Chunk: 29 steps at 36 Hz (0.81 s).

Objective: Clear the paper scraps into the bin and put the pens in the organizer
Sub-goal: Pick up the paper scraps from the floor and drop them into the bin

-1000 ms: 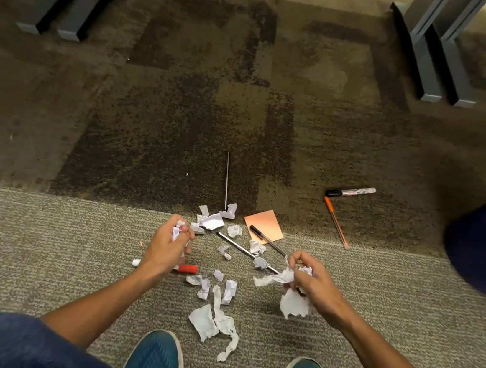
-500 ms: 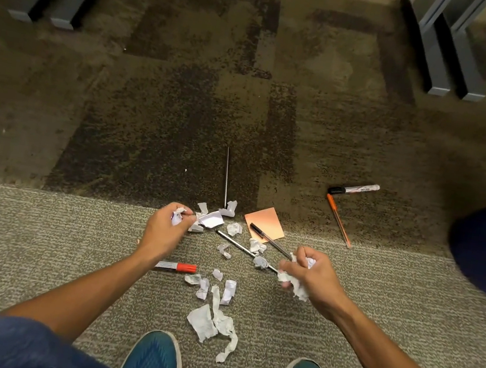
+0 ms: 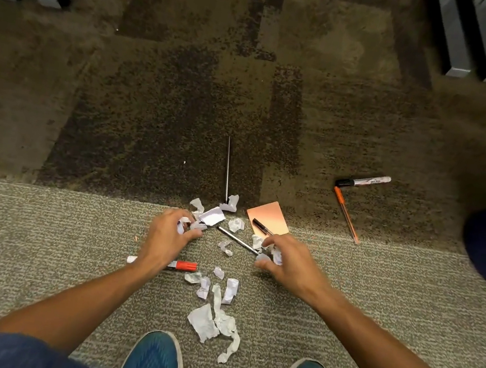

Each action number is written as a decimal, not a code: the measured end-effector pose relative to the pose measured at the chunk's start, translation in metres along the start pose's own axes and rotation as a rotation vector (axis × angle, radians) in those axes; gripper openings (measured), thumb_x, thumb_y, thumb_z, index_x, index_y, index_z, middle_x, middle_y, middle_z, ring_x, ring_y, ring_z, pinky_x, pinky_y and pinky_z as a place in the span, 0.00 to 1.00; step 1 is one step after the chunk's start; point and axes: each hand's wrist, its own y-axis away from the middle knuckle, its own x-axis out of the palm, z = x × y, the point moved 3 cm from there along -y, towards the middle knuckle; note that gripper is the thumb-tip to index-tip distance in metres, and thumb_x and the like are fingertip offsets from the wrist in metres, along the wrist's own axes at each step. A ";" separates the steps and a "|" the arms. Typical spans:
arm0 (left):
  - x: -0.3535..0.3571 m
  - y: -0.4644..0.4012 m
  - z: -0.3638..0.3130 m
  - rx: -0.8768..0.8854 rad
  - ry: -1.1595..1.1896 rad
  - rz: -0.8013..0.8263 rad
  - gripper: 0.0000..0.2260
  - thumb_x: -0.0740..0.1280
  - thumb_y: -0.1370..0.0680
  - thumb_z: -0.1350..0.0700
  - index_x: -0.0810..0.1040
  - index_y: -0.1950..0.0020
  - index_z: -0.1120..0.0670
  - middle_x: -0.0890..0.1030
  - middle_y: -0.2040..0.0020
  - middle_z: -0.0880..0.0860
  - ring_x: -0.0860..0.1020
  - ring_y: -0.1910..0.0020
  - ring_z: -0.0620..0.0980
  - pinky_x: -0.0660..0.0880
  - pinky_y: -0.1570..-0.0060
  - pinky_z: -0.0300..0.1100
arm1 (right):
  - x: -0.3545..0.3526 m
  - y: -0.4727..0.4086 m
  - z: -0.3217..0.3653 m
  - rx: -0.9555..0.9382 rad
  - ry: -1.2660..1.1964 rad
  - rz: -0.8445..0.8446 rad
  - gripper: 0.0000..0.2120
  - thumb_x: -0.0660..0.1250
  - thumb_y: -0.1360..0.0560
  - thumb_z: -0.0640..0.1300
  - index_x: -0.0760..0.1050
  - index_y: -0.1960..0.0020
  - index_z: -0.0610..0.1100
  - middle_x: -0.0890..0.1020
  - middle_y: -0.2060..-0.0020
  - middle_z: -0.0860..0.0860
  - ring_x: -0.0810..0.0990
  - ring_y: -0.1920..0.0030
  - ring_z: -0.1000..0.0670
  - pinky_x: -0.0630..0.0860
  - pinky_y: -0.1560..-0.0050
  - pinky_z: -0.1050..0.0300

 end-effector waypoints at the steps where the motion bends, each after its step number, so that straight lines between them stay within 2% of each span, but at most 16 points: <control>1: 0.000 0.000 -0.001 0.005 -0.018 -0.002 0.15 0.75 0.30 0.48 0.80 0.46 0.50 0.79 0.44 0.52 0.72 0.50 0.44 0.70 0.50 0.40 | 0.002 -0.001 0.001 -0.017 0.043 0.010 0.22 0.70 0.29 0.61 0.72 0.38 0.57 0.75 0.36 0.54 0.73 0.40 0.56 0.71 0.35 0.50; 7: 0.000 -0.001 0.000 0.039 -0.033 0.010 0.12 0.74 0.29 0.48 0.81 0.49 0.50 0.80 0.47 0.51 0.72 0.53 0.44 0.67 0.54 0.39 | 0.011 -0.004 -0.002 -0.063 0.206 0.039 0.18 0.70 0.29 0.59 0.73 0.42 0.54 0.78 0.41 0.53 0.76 0.43 0.53 0.75 0.38 0.50; 10: 0.001 -0.001 0.002 0.070 -0.020 0.010 0.12 0.73 0.29 0.47 0.81 0.50 0.52 0.80 0.47 0.51 0.72 0.51 0.43 0.68 0.51 0.39 | 0.012 -0.003 -0.005 -0.041 0.191 0.027 0.13 0.69 0.27 0.57 0.75 0.45 0.55 0.79 0.40 0.52 0.78 0.42 0.51 0.75 0.40 0.52; 12: 0.000 0.001 0.002 0.091 -0.008 0.006 0.11 0.72 0.27 0.47 0.81 0.50 0.52 0.80 0.47 0.51 0.72 0.50 0.43 0.68 0.48 0.40 | 0.010 -0.002 -0.006 -0.022 0.144 0.024 0.12 0.68 0.26 0.57 0.75 0.45 0.55 0.80 0.42 0.53 0.80 0.45 0.52 0.77 0.43 0.54; 14: -0.001 0.004 0.002 0.117 0.002 0.014 0.10 0.71 0.26 0.47 0.80 0.51 0.52 0.79 0.48 0.49 0.73 0.50 0.43 0.68 0.49 0.39 | 0.006 0.000 -0.006 0.000 0.059 0.023 0.09 0.66 0.25 0.57 0.76 0.46 0.56 0.82 0.47 0.54 0.81 0.52 0.57 0.80 0.51 0.59; 16: -0.002 0.007 0.001 0.142 0.024 0.031 0.08 0.71 0.25 0.47 0.79 0.54 0.51 0.77 0.50 0.45 0.74 0.53 0.43 0.68 0.54 0.34 | 0.001 0.002 -0.005 0.003 -0.008 0.008 0.06 0.64 0.22 0.55 0.75 0.47 0.56 0.81 0.54 0.58 0.82 0.60 0.59 0.75 0.65 0.69; 18: -0.004 0.012 0.000 0.151 0.066 0.048 0.06 0.70 0.25 0.50 0.78 0.56 0.52 0.79 0.54 0.44 0.76 0.59 0.42 0.66 0.61 0.29 | -0.003 0.003 -0.004 0.010 -0.059 -0.021 0.03 0.63 0.20 0.52 0.74 0.47 0.58 0.78 0.59 0.62 0.80 0.60 0.64 0.71 0.71 0.72; 19: -0.005 0.014 0.001 0.144 0.100 0.055 0.05 0.70 0.25 0.51 0.78 0.57 0.52 0.80 0.56 0.45 0.76 0.63 0.42 0.67 0.65 0.29 | -0.006 0.004 -0.004 0.020 -0.109 -0.025 0.04 0.63 0.19 0.50 0.73 0.48 0.59 0.79 0.59 0.61 0.79 0.60 0.67 0.73 0.69 0.73; 21: -0.006 0.018 0.004 0.106 0.169 0.061 0.02 0.70 0.26 0.55 0.79 0.54 0.50 0.80 0.60 0.47 0.71 0.74 0.41 0.66 0.76 0.30 | -0.011 0.005 -0.003 0.037 -0.205 -0.033 0.09 0.62 0.19 0.47 0.72 0.49 0.62 0.82 0.58 0.57 0.81 0.61 0.64 0.79 0.63 0.67; 23: -0.008 0.020 0.006 0.062 0.217 0.063 0.05 0.70 0.26 0.57 0.78 0.53 0.48 0.80 0.60 0.48 0.71 0.77 0.41 0.67 0.81 0.32 | -0.015 0.008 -0.001 0.035 -0.260 -0.044 0.12 0.61 0.19 0.45 0.71 0.47 0.64 0.83 0.57 0.55 0.81 0.63 0.59 0.82 0.61 0.58; 25: -0.009 0.021 0.004 0.024 0.322 0.076 0.05 0.68 0.25 0.61 0.75 0.54 0.51 0.82 0.56 0.49 0.80 0.72 0.44 0.78 0.74 0.40 | -0.018 0.011 0.001 0.030 -0.277 -0.052 0.13 0.60 0.18 0.44 0.73 0.47 0.64 0.83 0.55 0.55 0.83 0.57 0.50 0.83 0.56 0.47; 27: -0.011 0.022 0.000 -0.002 0.436 0.081 0.08 0.65 0.23 0.64 0.73 0.51 0.50 0.83 0.53 0.50 0.84 0.63 0.48 0.82 0.67 0.42 | -0.021 0.013 0.004 0.008 -0.252 -0.067 0.13 0.59 0.18 0.43 0.74 0.47 0.62 0.82 0.46 0.53 0.84 0.53 0.44 0.82 0.50 0.40; 29: -0.015 0.021 -0.005 -0.001 0.482 0.090 0.13 0.64 0.22 0.65 0.74 0.48 0.45 0.82 0.53 0.51 0.84 0.59 0.50 0.79 0.68 0.37 | -0.023 0.013 0.008 -0.039 -0.217 -0.084 0.11 0.60 0.18 0.45 0.74 0.48 0.62 0.80 0.38 0.51 0.83 0.55 0.56 0.82 0.48 0.49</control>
